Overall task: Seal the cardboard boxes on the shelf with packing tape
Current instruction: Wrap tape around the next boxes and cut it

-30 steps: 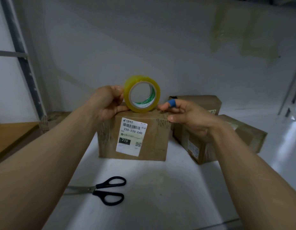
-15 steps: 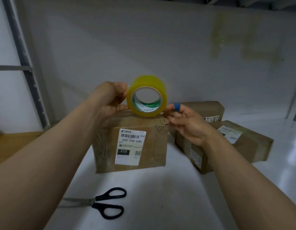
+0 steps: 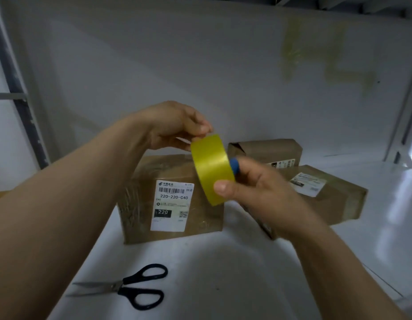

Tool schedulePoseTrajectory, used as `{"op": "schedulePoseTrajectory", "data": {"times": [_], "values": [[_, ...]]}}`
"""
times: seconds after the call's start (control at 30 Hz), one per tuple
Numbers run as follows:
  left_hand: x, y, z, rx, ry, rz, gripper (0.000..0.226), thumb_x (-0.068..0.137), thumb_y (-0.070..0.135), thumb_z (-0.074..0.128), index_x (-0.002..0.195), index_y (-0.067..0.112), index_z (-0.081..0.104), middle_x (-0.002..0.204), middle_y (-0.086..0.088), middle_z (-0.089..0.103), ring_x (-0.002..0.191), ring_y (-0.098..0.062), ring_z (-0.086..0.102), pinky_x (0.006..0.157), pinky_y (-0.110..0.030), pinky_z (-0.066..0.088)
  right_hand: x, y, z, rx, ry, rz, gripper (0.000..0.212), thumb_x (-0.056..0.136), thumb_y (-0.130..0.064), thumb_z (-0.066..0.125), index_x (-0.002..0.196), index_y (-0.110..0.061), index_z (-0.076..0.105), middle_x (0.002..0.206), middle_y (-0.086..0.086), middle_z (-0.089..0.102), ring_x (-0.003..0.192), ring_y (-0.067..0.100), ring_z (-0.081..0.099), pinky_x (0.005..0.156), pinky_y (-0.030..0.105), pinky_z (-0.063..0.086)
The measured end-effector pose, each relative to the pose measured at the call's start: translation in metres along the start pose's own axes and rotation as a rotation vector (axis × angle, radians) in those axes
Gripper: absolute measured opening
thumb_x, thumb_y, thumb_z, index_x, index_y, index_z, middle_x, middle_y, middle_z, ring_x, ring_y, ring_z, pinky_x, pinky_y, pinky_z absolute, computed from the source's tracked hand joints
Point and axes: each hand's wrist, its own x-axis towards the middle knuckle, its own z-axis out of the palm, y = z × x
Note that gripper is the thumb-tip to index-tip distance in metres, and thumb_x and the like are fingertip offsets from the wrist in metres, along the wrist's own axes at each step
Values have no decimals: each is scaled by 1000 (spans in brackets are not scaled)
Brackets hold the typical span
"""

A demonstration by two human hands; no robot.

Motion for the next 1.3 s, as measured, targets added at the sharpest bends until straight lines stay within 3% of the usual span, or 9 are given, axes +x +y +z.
{"op": "schedulePoseTrajectory", "data": {"times": [0.07, 0.17, 0.33, 0.43, 0.5, 0.87, 1.07, 1.23, 1.3], "values": [[-2, -5, 8, 177, -9, -23, 13, 90, -2, 67, 90, 9, 74, 76, -4, 72, 69, -13, 65, 66, -22, 57, -13, 4, 14, 72, -100, 87, 29, 92, -30, 69, 118, -20, 67, 111, 5, 74, 103, 22, 72, 91, 45, 58], [-5, -16, 25, 289, 24, -36, 11, 87, -4, 70, 85, 5, 75, 63, -4, 71, 59, -11, 64, 58, -15, 55, -25, 5, 23, -11, -53, 154, 32, 84, -45, 65, 104, -21, 69, 97, 9, 72, 87, 23, 70, 84, 49, 57], [8, -19, 21, 326, 180, 161, 9, 86, 2, 74, 85, 10, 77, 87, -17, 75, 67, -11, 65, 68, -16, 53, -36, 10, 29, 236, 123, 465, 30, 82, -52, 66, 92, -24, 63, 87, -4, 74, 82, 15, 72, 86, 38, 61], [19, -21, 28, 386, 137, 218, 8, 90, 5, 72, 89, 11, 76, 91, -5, 76, 57, 3, 60, 69, -21, 55, -34, 11, 34, 285, 168, 506, 18, 95, -38, 58, 87, -23, 54, 58, -15, 70, 55, 1, 68, 56, 17, 56], [25, -29, 31, 379, 144, 219, 8, 92, 5, 69, 91, 10, 75, 94, -2, 75, 55, 6, 58, 67, -19, 54, -32, 9, 34, 305, 202, 509, 21, 98, -34, 56, 83, -19, 57, 52, -14, 67, 48, 1, 65, 49, 16, 51], [36, -48, 26, 242, 178, 210, 10, 92, -4, 65, 96, 2, 73, 89, -3, 71, 52, 7, 56, 61, -9, 50, -25, 10, 34, 310, 277, 523, 38, 94, -39, 60, 64, -17, 68, 59, -7, 71, 51, 4, 66, 64, 30, 51], [38, -51, 35, 219, 173, 136, 11, 95, 3, 65, 97, 8, 74, 107, -15, 74, 87, -19, 66, 69, -20, 53, -25, 15, 32, 302, 277, 531, 28, 96, -39, 57, 80, -18, 65, 60, -9, 71, 53, 3, 67, 64, 28, 51], [40, -55, 34, 183, 184, 154, 16, 94, 3, 66, 87, 15, 74, 98, -16, 74, 75, -13, 61, 80, -34, 52, -24, 19, 32, 294, 254, 541, 27, 96, -41, 55, 91, -18, 69, 67, -4, 74, 58, 6, 69, 59, 24, 53], [41, -54, 31, 163, 188, 181, 19, 92, 0, 66, 83, 15, 73, 96, -10, 76, 67, -4, 61, 75, -26, 53, -23, 19, 31, 292, 262, 538, 28, 96, -41, 56, 85, -19, 70, 67, -3, 74, 58, 7, 69, 62, 26, 52]]}}
